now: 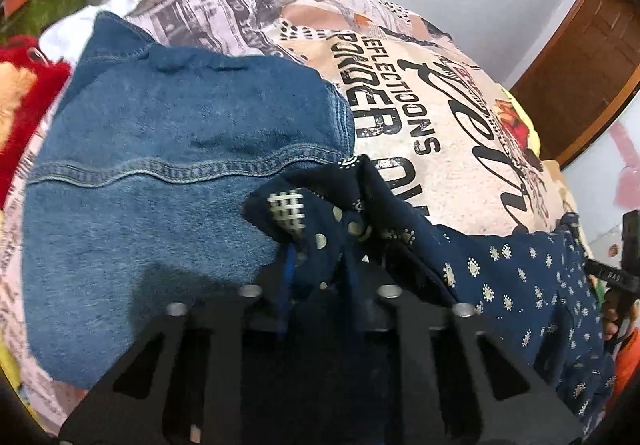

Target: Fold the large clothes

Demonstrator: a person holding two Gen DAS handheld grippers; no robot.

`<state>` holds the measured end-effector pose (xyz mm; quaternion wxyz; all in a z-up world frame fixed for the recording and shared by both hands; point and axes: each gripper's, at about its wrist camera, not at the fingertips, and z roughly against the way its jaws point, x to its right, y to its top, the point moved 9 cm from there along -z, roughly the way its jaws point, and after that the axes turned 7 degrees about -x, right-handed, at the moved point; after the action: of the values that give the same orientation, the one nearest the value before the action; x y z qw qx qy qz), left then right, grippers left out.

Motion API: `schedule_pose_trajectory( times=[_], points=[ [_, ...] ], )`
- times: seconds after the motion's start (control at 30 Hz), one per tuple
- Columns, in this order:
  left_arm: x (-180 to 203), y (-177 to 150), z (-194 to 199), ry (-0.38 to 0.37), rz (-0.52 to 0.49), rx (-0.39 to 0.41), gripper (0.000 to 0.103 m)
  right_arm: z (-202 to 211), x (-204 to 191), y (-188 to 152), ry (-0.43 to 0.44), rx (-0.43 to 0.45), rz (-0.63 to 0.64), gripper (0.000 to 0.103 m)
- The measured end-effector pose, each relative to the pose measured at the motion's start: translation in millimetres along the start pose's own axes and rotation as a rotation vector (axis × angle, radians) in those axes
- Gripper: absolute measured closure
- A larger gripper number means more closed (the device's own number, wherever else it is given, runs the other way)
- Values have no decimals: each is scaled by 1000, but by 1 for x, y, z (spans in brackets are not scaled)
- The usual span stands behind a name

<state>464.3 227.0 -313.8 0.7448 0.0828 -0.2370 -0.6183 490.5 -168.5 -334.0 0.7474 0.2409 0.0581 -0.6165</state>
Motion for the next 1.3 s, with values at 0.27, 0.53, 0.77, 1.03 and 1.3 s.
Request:
schedule_pose_trajectory(
  times=[0.27,0.53,0.77,1.03,1.3],
  points=[
    [24,17,86,28,-45,182,97,53,-44,42,-55,138,127,95],
    [30,55,148,75,-61,311,97,95,-112,102,-107,277,268,96],
    [-25,73,99,202,1,240,97,46,-119,145,-171,259,267,96],
    [-83,79,28,324,77,149,97,-34,-69,152,-281,137,221,96],
    [-125,55,2,303,161,106,98,-52,-40,145,-451,131,258,59]
  ],
)
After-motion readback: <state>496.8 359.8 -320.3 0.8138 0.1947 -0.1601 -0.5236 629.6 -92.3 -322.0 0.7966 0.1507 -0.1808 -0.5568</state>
